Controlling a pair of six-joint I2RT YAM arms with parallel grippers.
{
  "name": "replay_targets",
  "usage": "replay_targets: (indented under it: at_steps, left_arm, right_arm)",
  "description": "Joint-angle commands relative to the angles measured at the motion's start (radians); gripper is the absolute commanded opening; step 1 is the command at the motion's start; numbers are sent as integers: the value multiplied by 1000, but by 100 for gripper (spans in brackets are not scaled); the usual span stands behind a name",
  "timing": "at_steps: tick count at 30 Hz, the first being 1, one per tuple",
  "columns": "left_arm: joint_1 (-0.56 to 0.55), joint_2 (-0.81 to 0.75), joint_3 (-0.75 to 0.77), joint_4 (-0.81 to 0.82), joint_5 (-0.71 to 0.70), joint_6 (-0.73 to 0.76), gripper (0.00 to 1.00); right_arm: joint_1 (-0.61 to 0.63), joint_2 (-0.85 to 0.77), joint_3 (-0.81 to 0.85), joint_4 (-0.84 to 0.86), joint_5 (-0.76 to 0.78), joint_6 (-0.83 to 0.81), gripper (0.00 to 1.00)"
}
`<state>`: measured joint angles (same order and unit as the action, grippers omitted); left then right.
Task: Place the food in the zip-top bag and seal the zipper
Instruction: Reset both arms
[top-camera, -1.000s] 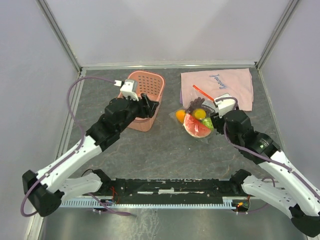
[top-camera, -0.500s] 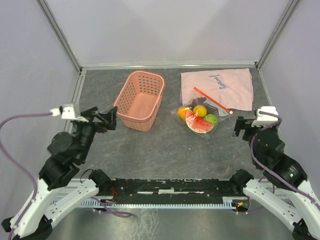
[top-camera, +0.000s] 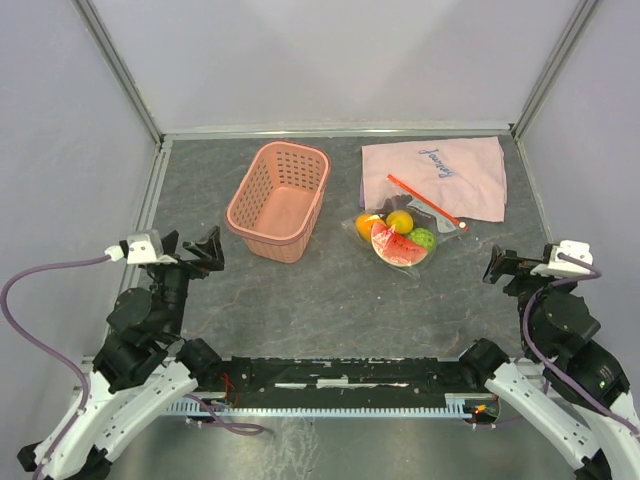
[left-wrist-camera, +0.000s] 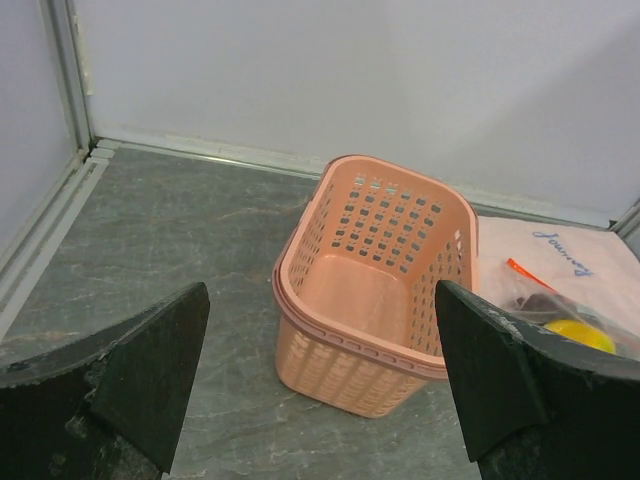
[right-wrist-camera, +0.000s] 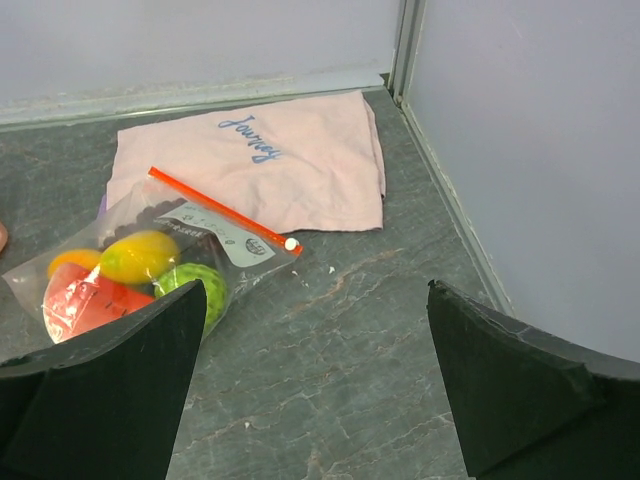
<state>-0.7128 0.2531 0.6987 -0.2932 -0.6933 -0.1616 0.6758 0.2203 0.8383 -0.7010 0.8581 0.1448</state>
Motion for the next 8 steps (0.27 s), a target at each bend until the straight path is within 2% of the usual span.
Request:
replay_targets:
  at_steps: [1, 8]
  left_arm:
    - [4, 8, -3, 87, -38, 66, 99]
    - [4, 9, -14, 96, -4, 60, 100]
  right_arm:
    - [-2, 27, 13, 12, 26, -6, 99]
    - [-1, 4, 8, 31, 31, -18, 99]
